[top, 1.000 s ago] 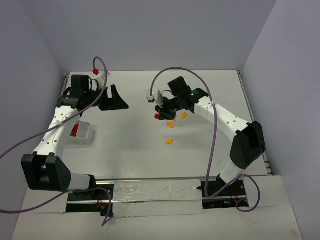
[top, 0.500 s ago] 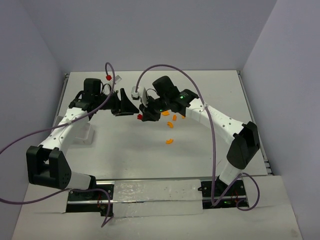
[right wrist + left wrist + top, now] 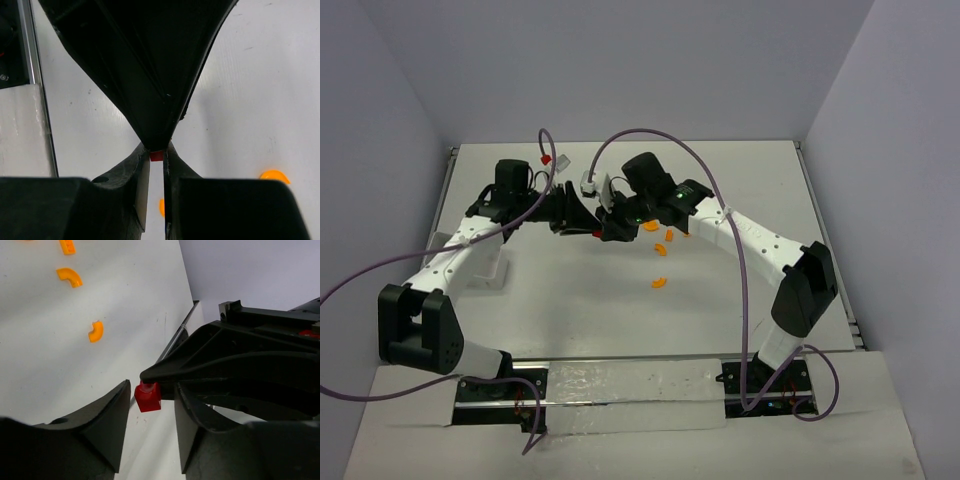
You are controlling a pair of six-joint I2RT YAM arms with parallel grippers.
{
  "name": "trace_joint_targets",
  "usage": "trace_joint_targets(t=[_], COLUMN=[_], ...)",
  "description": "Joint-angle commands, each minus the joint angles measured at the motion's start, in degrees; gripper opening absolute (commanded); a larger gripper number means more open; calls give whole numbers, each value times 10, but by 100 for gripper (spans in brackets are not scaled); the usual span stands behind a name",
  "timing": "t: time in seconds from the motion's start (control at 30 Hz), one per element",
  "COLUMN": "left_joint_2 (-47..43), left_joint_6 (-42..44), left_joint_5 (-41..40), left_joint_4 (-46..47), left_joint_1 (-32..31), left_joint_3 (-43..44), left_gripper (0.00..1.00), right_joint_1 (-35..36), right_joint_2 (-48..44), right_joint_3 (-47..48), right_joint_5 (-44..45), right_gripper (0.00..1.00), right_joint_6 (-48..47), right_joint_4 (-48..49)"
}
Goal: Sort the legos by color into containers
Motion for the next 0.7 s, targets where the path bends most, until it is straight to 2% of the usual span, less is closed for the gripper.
trace_joint_targets(t=[0.0,0.07,0.17,0.2,0.23,0.27,0.3,0.33,0.37,0.4,0.43,0.47,0.53,0.57,0.6,0.67], left_joint_2=[13,15,15,13,12,6,5,1,-2,0,6,15,30,37,37,13], left_joint_6=[-5,1,24,35,36,52,55,88,123,153,195,245,332,406,411,436], left_joint_5=[21,23,22,20,18,15,14,2,-7,-19,-49,-76,-113,-137,-171,-289], left_joint_4=[19,14,-13,-25,-26,-42,-45,-81,-106,-136,-205,-264,-343,-386,-398,-396], left_joint_1=[-2,-2,-2,-2,-1,2,6,17,29,42,71,110,151,183,199,231], left_joint_3=[21,23,34,37,38,40,41,52,67,82,105,134,179,210,212,204], left_gripper=[45,35,6,0,0,0,0,0,0,0,0,0,0,0,0,0], right_joint_1=[11,11,11,11,11,11,11,7,5,1,-7,-16,-29,-41,-50,-76], right_joint_2=[-5,-4,-6,-7,-7,-4,-1,0,-1,-3,-7,-14,-18,-22,-22,-19], right_joint_3=[35,35,30,28,28,31,35,38,39,36,28,18,5,-3,-6,-15], right_joint_5=[10,14,29,38,38,46,48,46,45,41,32,28,22,17,16,26], right_gripper=[0,0,0,0,2,24,28,59,80,88,100,100,100,100,100,100], right_joint_6=[7,8,14,16,18,23,27,37,43,45,49,52,56,61,64,74], right_joint_4=[32,33,41,42,43,40,35,30,26,24,24,25,24,24,24,24])
